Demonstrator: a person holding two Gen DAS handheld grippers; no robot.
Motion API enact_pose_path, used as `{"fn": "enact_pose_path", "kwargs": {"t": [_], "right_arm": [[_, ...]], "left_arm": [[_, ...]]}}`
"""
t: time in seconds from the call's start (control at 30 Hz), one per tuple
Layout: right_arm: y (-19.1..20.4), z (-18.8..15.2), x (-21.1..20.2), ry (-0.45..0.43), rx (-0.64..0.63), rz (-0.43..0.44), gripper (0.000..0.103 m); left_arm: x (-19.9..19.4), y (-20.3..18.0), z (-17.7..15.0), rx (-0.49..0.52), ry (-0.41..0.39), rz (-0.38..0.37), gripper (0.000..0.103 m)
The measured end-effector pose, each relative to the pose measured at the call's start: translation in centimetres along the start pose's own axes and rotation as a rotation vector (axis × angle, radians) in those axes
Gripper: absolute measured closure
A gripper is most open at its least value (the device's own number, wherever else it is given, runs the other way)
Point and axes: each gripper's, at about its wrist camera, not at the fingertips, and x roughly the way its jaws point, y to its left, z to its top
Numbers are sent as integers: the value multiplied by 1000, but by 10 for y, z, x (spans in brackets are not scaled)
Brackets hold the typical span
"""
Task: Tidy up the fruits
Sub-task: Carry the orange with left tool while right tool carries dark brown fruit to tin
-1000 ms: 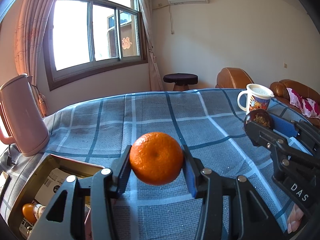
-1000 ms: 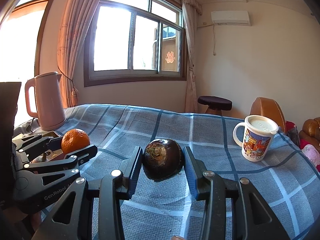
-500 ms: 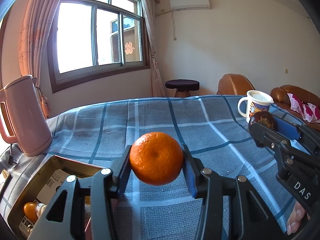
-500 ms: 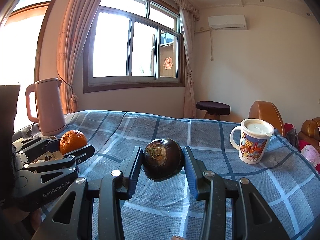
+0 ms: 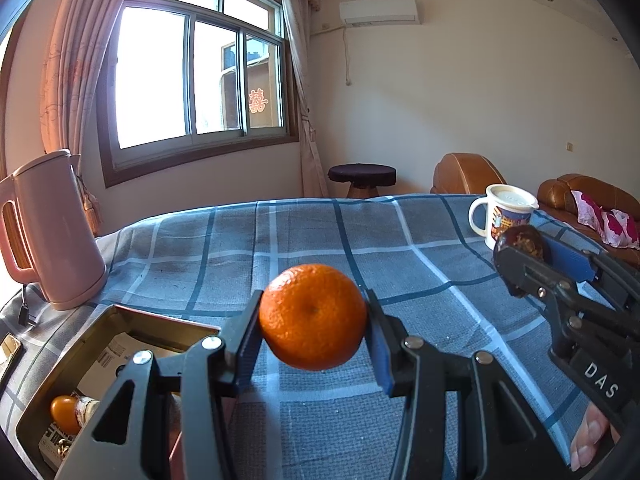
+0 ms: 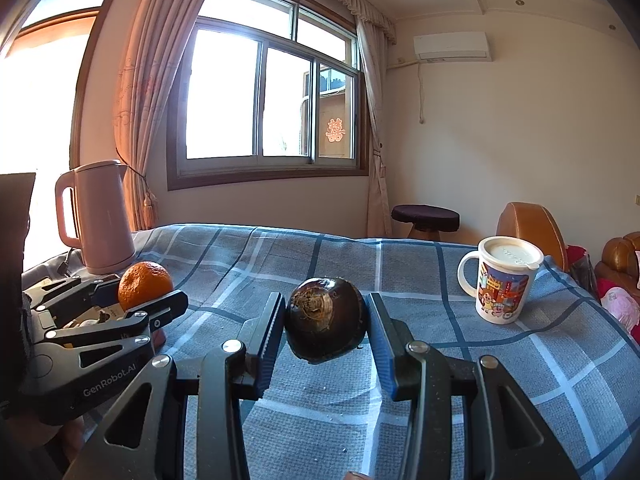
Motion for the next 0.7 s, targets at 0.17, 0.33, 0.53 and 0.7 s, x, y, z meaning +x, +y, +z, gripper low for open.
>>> {"fn": "enact_pose_path", "kwargs": {"t": [0.17,0.33,0.53,0.7], "right_arm": [[6,-1,-4,5,-14,0,60],[10,-1,-5,6,-22,-4,60],[22,-2,-7,6,-41,14,60],[33,-2,-7,8,-48,36,60]], "left_arm": [[-8,2,-4,-4,8,-19,54],[-15,7,-8,-10,20,-31,54],[-22,17,-12,-19,27,-20,54],[-27,24,-15,-26,33,-9,54]]}}
